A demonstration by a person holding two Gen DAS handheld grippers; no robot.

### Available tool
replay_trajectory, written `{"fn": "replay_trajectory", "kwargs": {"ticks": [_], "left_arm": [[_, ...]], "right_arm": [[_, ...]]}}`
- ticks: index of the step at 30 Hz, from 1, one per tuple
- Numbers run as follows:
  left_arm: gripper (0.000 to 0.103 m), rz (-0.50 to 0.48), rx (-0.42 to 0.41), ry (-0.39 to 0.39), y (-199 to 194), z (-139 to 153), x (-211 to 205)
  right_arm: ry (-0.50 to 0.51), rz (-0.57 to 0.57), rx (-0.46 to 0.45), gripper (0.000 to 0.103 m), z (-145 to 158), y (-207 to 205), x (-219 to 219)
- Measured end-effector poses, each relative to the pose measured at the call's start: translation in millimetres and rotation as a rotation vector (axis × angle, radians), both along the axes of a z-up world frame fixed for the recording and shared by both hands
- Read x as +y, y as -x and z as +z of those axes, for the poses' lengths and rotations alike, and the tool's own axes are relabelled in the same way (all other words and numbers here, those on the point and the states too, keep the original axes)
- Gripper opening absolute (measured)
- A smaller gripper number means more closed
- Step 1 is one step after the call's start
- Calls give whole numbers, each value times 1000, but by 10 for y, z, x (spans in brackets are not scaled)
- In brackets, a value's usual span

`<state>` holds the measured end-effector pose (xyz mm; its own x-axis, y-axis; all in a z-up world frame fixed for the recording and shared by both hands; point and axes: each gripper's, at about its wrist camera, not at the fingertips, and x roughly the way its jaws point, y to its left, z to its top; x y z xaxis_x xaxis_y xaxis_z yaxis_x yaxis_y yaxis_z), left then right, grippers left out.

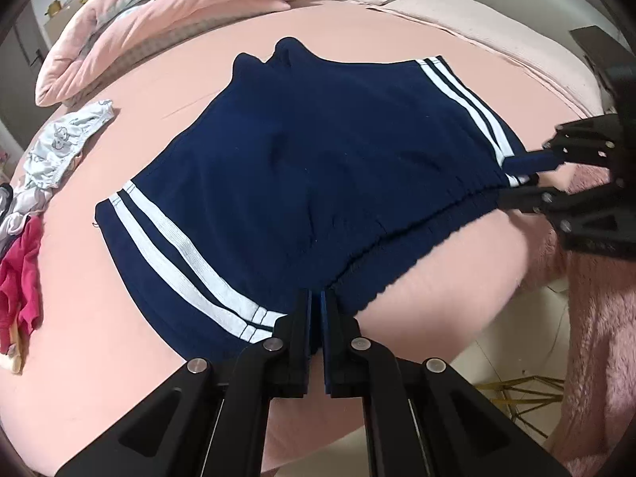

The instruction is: Fold clothes

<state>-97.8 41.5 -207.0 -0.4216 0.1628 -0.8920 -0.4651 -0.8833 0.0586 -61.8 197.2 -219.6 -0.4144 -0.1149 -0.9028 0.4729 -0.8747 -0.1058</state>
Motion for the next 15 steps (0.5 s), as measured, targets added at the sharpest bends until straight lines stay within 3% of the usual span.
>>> {"fn": "replay_trajectory", "kwargs": {"ticks": [5,14,15], "left_arm": [[9,-14,-7,-18,-14,11,-4],[12,16,59,56,56,6,109],[19,23,64,59,51,18,97]], "right_arm": [[44,-54,17,32,43,76,72],[27,-77,86,32,114,-38,106],[26,-80,96,32,127,-55,111]]}}
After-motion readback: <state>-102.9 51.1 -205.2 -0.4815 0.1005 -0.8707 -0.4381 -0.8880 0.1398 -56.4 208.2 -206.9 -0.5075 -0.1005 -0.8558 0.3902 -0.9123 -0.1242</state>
